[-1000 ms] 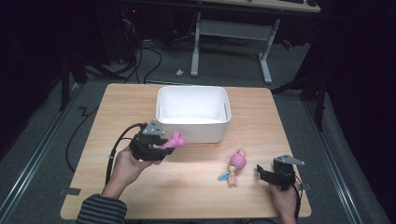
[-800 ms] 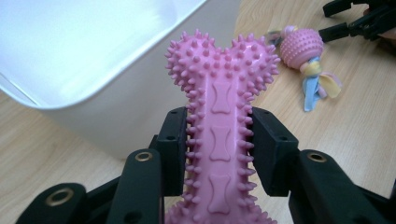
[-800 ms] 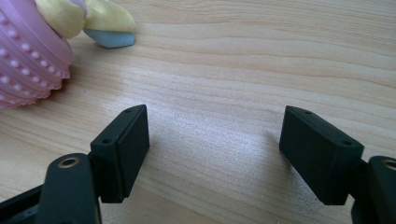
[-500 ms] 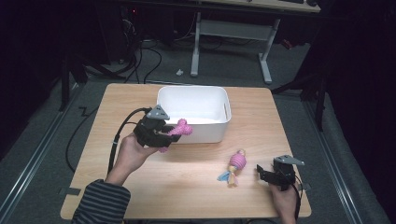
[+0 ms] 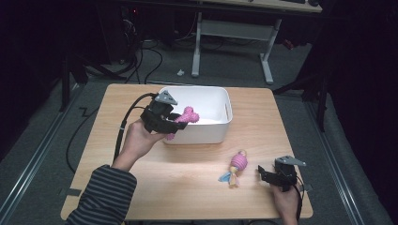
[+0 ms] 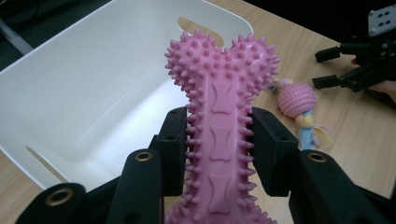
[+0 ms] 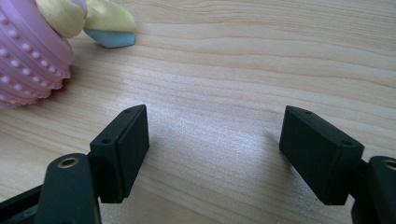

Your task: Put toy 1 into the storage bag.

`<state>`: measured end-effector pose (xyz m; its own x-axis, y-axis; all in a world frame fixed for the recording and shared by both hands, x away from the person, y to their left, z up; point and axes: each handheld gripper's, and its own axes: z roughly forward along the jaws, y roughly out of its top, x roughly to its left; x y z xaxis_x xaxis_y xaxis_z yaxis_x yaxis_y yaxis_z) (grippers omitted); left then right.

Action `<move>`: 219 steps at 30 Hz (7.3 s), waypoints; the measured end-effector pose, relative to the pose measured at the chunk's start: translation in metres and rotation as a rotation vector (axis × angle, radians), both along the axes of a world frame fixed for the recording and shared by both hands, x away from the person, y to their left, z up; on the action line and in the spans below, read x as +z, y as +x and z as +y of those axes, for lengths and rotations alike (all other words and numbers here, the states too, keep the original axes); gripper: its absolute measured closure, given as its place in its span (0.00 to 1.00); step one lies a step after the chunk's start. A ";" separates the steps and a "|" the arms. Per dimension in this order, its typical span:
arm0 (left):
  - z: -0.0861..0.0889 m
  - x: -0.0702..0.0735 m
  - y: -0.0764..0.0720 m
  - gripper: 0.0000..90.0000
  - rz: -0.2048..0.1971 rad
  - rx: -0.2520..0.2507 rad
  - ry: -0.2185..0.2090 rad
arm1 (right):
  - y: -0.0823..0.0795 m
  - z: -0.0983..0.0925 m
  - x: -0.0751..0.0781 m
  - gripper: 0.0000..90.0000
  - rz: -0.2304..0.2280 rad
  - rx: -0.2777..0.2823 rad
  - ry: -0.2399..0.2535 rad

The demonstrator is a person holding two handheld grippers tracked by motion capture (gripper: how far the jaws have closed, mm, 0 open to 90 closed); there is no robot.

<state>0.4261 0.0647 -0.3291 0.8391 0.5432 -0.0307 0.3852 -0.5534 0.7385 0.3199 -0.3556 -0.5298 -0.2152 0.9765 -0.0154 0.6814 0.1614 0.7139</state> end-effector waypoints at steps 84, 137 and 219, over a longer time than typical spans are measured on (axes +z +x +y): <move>-0.056 -0.055 0.089 0.57 0.110 0.133 0.112 | 0.000 0.000 0.000 0.27 -0.001 0.005 0.003; 0.041 -0.022 0.012 0.47 -0.082 0.256 -0.108 | 0.000 0.001 0.000 0.27 -0.001 0.008 0.002; 0.095 -0.138 -0.047 0.45 0.065 0.411 -0.154 | 0.000 0.001 0.000 0.27 -0.003 0.010 0.002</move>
